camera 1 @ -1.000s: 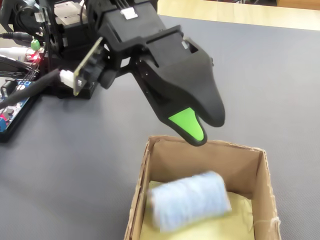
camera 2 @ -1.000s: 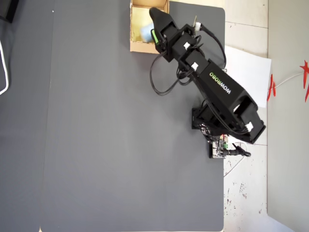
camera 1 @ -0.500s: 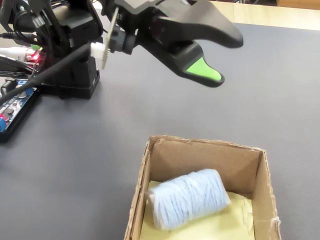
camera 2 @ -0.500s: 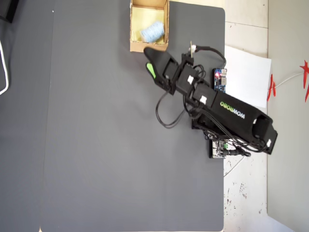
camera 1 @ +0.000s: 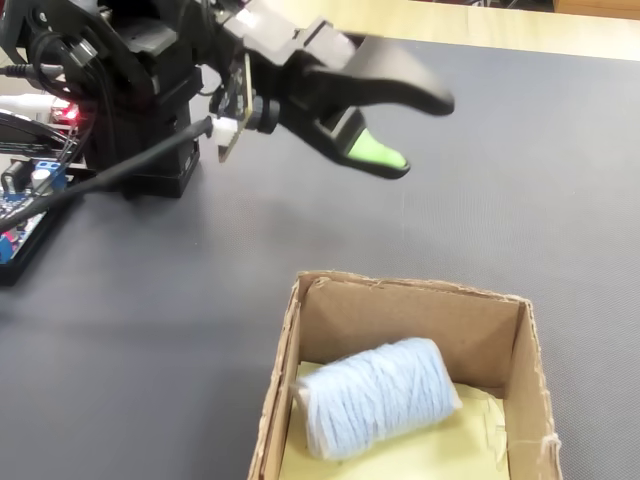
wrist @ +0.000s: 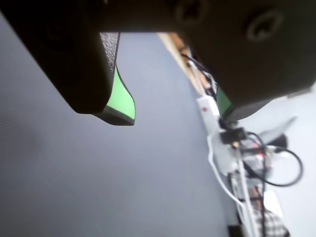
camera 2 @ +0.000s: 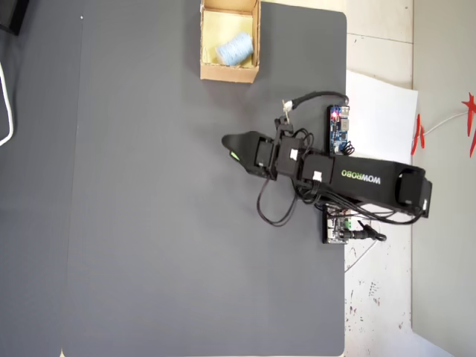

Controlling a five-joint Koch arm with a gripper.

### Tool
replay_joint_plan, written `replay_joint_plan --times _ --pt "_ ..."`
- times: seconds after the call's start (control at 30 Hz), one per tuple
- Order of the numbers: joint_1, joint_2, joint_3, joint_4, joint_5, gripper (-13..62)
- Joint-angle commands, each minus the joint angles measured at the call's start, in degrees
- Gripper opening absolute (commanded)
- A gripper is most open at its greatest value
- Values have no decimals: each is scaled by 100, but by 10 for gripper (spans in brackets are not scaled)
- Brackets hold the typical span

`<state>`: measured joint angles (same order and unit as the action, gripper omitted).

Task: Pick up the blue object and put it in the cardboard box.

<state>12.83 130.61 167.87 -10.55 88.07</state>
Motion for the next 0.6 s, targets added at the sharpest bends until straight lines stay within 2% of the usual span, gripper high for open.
replay_joint_plan --times 0.0,0.27,0.57 --pt "-141 519 9 -773 255 331" --pt "-325 519 1028 -809 264 332" --pt "-334 519 1081 589 255 340"
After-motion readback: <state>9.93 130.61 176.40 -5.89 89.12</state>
